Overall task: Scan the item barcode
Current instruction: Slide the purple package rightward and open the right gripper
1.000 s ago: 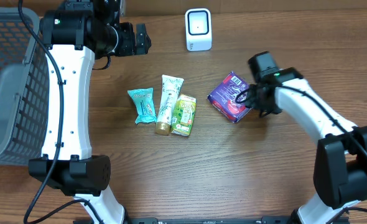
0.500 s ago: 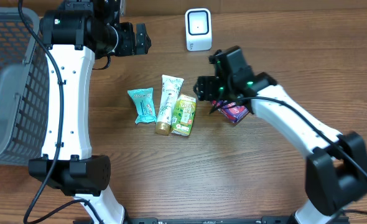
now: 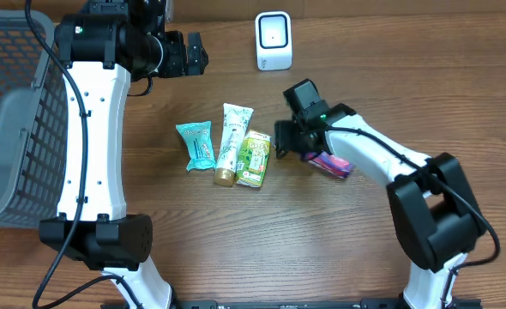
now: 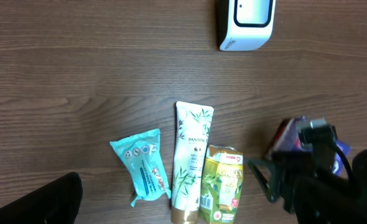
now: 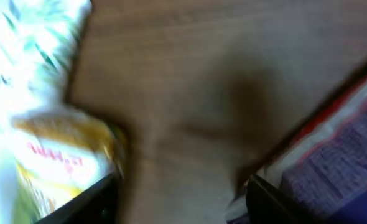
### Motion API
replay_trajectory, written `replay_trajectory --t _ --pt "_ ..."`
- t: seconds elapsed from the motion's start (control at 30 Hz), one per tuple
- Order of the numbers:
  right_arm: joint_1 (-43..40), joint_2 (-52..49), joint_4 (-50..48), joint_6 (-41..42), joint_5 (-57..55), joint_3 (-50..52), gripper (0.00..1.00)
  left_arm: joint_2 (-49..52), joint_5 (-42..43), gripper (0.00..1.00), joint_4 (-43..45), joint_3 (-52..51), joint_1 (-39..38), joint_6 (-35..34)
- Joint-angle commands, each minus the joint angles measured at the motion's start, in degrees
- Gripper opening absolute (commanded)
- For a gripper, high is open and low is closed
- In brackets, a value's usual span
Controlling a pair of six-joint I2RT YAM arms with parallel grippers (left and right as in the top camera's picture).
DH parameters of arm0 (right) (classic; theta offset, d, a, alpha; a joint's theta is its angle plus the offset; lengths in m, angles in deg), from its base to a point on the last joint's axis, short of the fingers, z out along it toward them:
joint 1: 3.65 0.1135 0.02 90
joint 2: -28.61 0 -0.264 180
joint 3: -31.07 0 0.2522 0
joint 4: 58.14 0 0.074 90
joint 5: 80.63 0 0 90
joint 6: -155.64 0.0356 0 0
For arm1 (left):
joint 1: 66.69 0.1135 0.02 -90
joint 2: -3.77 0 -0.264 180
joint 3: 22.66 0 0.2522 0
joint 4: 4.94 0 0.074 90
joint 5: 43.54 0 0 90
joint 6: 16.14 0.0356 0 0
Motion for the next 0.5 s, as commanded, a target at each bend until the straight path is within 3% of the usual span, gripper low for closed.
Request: replay_trajectory --t 0.0,0.2,0.3,0.47 --pt "-0.4 5.9 5.6 -1.8 -2.9 -2.1 0.67 -0.2 0.6 1.0 0.0 0.7 0.1 0.8" --pt "-5.8 16.6 12.5 -2.9 4.2 -2.5 0.7 -0.2 0.6 1.0 0.0 0.7 0.1 0.8" --pt "-15.3 23.5 17.5 -1.4 10.3 -2.4 0.72 -0.2 0.6 1.0 0.0 0.7 0.1 0.8" --pt "-30.3 25.4 22.7 -5.7 21.1 3.6 0.8 -0.2 0.6 1.0 0.0 0.7 0.1 0.8"
